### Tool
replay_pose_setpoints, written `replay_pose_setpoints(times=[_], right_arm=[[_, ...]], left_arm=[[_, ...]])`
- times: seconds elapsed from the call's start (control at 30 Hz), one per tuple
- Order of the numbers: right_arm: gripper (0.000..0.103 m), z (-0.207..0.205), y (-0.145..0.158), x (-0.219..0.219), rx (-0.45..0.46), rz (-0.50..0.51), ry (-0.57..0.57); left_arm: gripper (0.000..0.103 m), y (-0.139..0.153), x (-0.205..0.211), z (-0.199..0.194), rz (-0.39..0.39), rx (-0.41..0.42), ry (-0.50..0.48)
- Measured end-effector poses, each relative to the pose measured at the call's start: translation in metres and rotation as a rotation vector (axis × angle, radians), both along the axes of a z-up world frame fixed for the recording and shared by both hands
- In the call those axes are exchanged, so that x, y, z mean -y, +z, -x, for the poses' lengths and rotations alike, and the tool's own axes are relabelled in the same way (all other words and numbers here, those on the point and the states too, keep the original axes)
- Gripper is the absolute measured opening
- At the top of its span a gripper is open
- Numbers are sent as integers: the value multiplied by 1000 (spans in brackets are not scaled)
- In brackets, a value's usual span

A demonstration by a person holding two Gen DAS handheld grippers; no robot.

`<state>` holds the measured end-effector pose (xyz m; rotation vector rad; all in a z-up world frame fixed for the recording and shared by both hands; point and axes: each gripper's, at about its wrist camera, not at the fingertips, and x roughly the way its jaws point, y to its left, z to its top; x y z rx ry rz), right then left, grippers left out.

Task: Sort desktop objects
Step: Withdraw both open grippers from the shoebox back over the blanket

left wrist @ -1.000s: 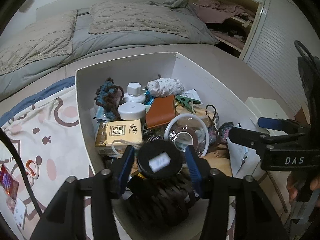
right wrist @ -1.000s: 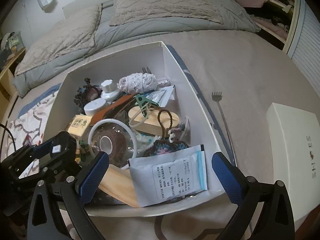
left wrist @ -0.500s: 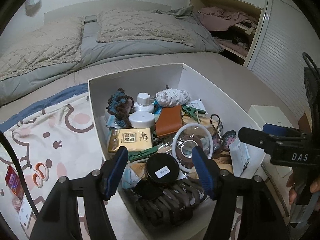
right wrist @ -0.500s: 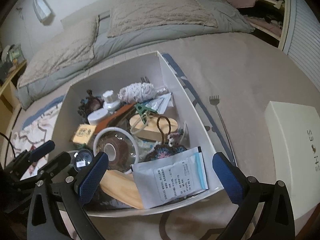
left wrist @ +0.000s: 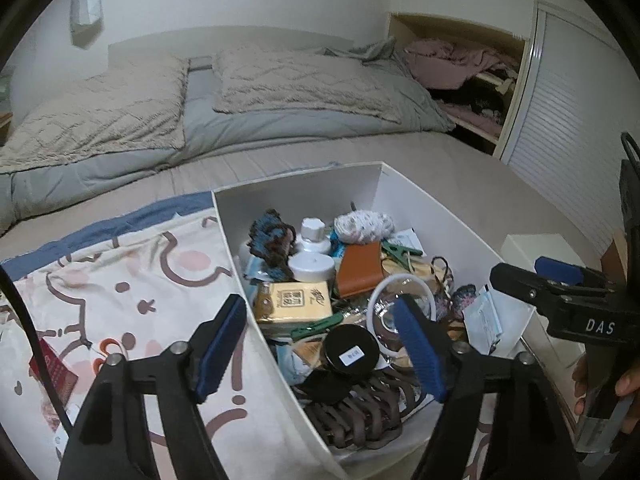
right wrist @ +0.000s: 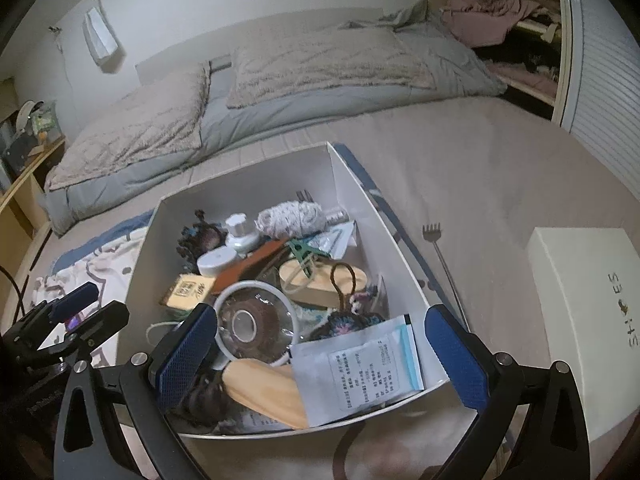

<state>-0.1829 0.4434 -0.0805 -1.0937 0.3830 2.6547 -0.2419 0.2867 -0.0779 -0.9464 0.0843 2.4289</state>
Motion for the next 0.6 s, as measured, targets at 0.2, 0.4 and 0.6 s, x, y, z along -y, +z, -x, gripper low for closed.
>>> replay_pose_setpoints(times=[0.2,0.4,0.6], right_arm=[[103,-6,8,10,-34,-20,-2],[103,-14,15,14,-68,-37,-9],[103,-20,20,20,-76,-59,-9]], left_arm=[[91,9,16,-2,-10,-26,34],[95,18,31,-5,-21,-50,72],[95,28,46,-8,-40,-58,100]])
